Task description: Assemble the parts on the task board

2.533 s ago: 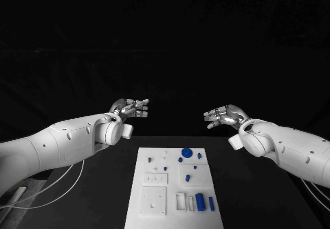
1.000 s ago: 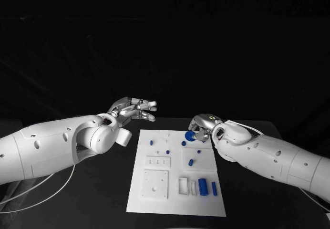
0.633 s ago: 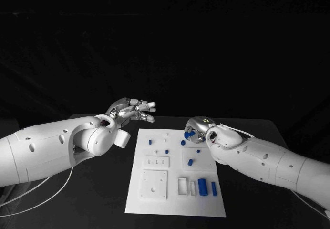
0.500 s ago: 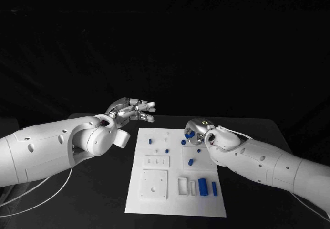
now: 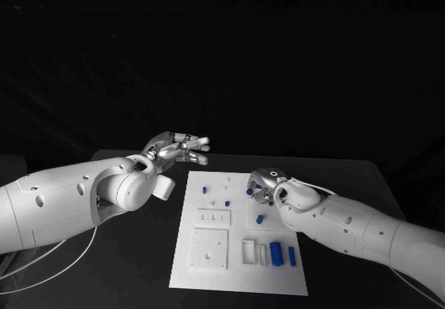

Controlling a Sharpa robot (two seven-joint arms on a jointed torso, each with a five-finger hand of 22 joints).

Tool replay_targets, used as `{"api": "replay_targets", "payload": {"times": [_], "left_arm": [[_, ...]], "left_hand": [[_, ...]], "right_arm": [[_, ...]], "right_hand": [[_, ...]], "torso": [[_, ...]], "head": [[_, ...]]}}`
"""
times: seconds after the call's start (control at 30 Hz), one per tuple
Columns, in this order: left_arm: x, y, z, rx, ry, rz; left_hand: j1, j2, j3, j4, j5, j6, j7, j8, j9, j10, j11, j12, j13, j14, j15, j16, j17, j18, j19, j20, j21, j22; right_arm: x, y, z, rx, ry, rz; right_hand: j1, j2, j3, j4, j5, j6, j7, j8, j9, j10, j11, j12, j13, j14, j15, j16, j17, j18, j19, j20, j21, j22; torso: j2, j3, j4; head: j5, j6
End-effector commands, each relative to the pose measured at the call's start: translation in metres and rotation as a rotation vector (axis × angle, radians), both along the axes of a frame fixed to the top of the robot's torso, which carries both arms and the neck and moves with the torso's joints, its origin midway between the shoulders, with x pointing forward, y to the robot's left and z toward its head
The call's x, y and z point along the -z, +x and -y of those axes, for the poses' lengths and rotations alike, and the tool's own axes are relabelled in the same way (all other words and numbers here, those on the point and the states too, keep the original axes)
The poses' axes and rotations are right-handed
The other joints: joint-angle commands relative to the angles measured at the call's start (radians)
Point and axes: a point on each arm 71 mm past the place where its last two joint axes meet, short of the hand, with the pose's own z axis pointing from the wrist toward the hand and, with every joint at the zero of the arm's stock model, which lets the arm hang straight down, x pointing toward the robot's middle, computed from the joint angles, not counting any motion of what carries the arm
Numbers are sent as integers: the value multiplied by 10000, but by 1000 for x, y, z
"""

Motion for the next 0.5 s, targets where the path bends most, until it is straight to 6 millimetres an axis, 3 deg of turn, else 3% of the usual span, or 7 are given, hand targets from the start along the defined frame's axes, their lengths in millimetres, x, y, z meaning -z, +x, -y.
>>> {"api": "replay_targets", "payload": {"times": [0.03,0.5], "left_arm": [[-2,0,2,250,-46,156],[-2,2,3,253,-31,164]], "left_hand": [[-63,58,13,-34,39,-9,-3,-26,0,75,24,-10,10,-18,-7,-110,-52,-111,-79,12,-43,-68],[-64,51,9,-37,39,-7,-1,-27,1,69,27,-11,10,-13,-4,-128,-59,-112,-75,12,-47,-83]], "right_arm": [[2,0,-1,-39,-98,54],[3,0,-1,28,-49,126]], "right_hand": [[-102,-29,72,-17,-7,6,43,-14,-9,-68,24,41,13,-12,-31,38,-28,100,48,24,-81,59],[-286,63,483,86,1,230,-29,-10,5,282,-73,34,15,-64,-81,242,-167,64,160,-21,-477,743]], "torso": [[29,7,33],[17,-11,0]], "head": [[21,21],[49,-50]]}}
